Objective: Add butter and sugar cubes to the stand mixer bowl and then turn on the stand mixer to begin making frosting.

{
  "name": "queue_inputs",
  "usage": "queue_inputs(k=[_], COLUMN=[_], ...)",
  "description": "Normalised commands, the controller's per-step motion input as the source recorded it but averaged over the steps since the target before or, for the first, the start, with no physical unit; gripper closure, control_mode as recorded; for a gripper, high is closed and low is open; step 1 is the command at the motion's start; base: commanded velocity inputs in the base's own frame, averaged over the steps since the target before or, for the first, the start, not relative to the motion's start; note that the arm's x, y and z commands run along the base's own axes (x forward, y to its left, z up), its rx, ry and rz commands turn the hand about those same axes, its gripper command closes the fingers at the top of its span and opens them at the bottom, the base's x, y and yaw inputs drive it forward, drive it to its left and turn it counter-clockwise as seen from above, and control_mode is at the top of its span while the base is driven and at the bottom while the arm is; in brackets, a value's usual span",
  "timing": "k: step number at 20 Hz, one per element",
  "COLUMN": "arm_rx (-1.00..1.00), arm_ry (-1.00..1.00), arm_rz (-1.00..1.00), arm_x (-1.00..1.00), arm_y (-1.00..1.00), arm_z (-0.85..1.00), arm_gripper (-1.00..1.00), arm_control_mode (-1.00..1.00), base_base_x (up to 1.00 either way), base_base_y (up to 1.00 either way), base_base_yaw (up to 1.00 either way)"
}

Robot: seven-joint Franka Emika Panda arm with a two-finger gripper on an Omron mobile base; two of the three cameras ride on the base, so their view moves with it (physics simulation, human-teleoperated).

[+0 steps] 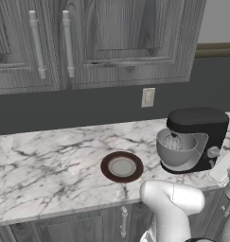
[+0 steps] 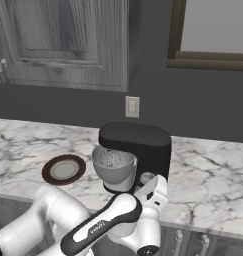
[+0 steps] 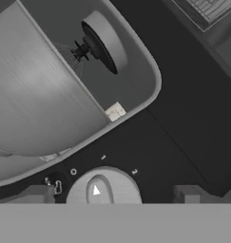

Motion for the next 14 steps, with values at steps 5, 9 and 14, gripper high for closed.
queue_inputs(k=[5, 9, 14], arm_rx=[-0.03, -0.01, -0.01], arm_ry=[0.0, 0.0, 0.0], arm_rz=[0.0, -0.01, -0.02], arm_x=[0.01, 0.03, 0.02], arm_y=[0.01, 0.04, 0.03], arm_z=[-0.07, 0.0, 0.0], arm_gripper=[-1.0, -1.0, -1.0], arm_control_mode=[-1.0, -1.0, -1.0], base_base_x=[0.0, 0.0, 0.0], base_base_y=[0.0, 0.0, 0.0], base_base_yaw=[0.0, 0.0, 0.0])
